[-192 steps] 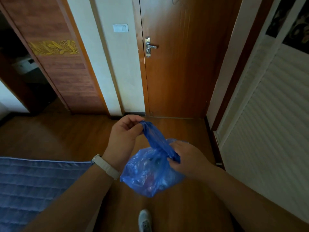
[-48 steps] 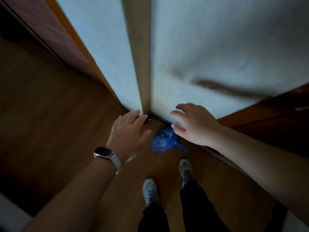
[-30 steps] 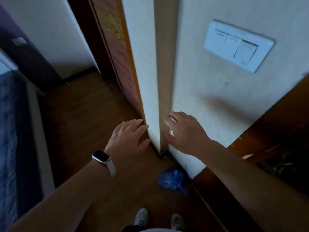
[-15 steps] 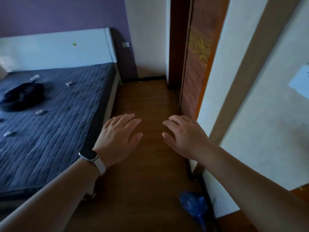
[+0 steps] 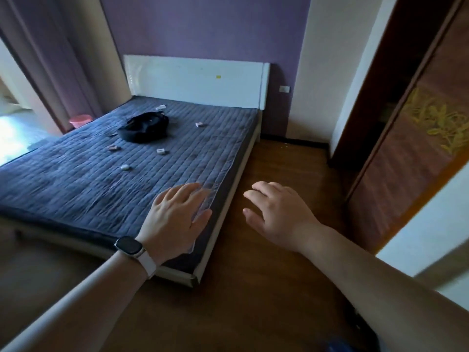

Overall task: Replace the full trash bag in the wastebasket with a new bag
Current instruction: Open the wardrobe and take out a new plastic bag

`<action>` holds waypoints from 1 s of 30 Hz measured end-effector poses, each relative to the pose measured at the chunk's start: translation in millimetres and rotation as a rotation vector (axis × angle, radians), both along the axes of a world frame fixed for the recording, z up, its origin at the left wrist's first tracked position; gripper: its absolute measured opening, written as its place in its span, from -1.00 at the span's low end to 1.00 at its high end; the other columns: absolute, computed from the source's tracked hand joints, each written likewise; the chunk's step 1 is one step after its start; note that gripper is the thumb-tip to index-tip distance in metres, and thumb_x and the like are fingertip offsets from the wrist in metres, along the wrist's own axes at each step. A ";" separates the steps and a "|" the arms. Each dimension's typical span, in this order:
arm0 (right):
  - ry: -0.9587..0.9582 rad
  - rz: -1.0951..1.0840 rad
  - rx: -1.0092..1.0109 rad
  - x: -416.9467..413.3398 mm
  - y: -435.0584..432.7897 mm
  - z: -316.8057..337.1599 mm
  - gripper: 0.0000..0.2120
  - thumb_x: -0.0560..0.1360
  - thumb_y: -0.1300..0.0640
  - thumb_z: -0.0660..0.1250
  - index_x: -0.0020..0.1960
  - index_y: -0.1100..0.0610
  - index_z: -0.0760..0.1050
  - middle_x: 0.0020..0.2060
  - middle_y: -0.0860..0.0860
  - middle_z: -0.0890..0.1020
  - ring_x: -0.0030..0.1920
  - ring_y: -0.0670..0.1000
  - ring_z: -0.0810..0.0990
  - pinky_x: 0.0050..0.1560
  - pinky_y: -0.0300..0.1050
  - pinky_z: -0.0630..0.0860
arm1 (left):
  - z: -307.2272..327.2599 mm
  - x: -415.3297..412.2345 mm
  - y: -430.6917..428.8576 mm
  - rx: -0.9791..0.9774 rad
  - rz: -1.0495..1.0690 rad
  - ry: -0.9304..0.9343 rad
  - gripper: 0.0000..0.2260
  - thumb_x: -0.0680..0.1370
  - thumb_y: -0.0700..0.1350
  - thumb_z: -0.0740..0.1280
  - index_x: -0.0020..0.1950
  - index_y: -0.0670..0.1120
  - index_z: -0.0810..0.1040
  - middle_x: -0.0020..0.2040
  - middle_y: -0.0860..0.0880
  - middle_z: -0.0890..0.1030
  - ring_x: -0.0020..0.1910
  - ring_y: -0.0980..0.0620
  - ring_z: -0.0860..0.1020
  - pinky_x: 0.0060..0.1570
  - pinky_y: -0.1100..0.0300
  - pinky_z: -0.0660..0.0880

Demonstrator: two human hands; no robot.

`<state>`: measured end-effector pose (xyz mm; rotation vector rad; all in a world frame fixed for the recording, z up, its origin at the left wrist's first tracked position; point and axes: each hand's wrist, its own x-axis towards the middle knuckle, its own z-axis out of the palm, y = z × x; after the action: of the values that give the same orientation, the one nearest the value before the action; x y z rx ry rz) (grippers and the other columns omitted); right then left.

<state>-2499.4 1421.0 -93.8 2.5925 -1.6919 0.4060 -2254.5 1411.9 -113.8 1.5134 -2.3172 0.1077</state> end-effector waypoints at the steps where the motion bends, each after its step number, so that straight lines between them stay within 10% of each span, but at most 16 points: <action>1: 0.002 0.023 -0.007 25.5 -6.3 1.1 -0.54 0.54 -0.16 0.06 0.27 0.08 0.46 0.24 0.08 0.51 0.23 0.11 0.46 0.18 0.08 0.42 | -0.5 24.9 -0.3 -0.002 0.024 0.003 -0.61 0.56 0.17 0.15 0.35 0.10 0.39 0.37 0.06 0.43 0.35 0.00 0.38 0.30 0.01 0.31; 30: -0.107 0.615 0.050 439.3 -199.7 -37.1 -0.49 0.48 -0.19 0.05 0.23 0.07 0.52 0.20 0.11 0.57 0.18 0.18 0.54 0.14 0.14 0.47 | -16.0 387.6 -36.9 0.066 0.716 -0.069 -0.55 0.55 0.23 0.08 0.34 0.08 0.45 0.35 0.04 0.47 0.35 -0.01 0.39 0.37 -0.03 0.26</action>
<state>-2060.1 1221.3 -130.9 3.1355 -0.8871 0.5190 -1866.8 1374.9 -129.8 2.3305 -1.7254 0.2699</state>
